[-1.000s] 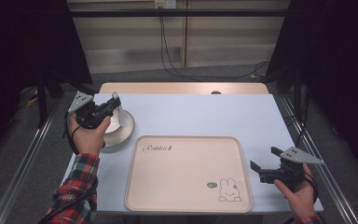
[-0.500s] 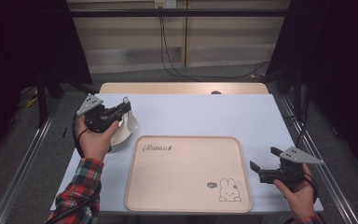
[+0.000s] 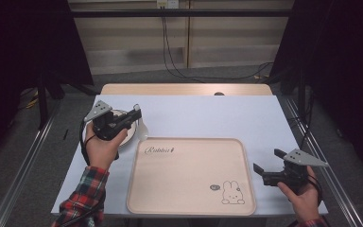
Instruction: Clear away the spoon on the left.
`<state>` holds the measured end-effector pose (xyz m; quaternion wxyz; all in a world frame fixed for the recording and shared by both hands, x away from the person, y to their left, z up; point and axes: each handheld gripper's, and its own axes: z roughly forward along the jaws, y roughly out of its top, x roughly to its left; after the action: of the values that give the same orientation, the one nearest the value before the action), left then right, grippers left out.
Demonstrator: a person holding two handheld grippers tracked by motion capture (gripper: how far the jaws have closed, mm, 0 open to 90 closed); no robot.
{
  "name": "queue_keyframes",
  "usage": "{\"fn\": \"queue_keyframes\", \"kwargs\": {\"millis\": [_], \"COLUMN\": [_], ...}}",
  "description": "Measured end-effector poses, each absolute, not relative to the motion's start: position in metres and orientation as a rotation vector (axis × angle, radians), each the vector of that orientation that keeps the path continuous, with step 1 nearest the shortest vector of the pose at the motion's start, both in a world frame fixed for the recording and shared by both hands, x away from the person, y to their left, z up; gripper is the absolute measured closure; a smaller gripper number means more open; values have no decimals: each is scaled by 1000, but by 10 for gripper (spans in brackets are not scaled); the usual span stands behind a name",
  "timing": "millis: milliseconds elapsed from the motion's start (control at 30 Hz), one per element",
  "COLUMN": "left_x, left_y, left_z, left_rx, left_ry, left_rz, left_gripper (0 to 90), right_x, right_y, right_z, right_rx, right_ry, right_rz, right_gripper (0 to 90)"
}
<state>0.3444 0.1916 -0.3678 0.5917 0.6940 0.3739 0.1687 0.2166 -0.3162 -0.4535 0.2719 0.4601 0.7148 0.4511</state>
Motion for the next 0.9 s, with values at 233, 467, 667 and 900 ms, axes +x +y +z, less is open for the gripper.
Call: {"fn": "queue_keyframes", "kwargs": {"millis": [233,467,667,900], "left_x": [339,333,324,318], "left_y": [186,182,177,171], "left_z": [-372,-377,-382,-385], "left_rx": [1630,1631,1641,1649], "left_ry": [863,848,837,828], "left_rz": [359,320,276,249], "left_gripper": [857,857,856,856], "right_x": [217,217,216,216], "right_y": [-316,-316,-315,-315], "right_z": [-453,-453,-453,-453], "right_rx": [1228,1224,1220,1213], "right_ry": [1932,1937,1939,1944], "right_rz": [1217,1219,1216,1217], "right_gripper": [18,18,18,18]}}
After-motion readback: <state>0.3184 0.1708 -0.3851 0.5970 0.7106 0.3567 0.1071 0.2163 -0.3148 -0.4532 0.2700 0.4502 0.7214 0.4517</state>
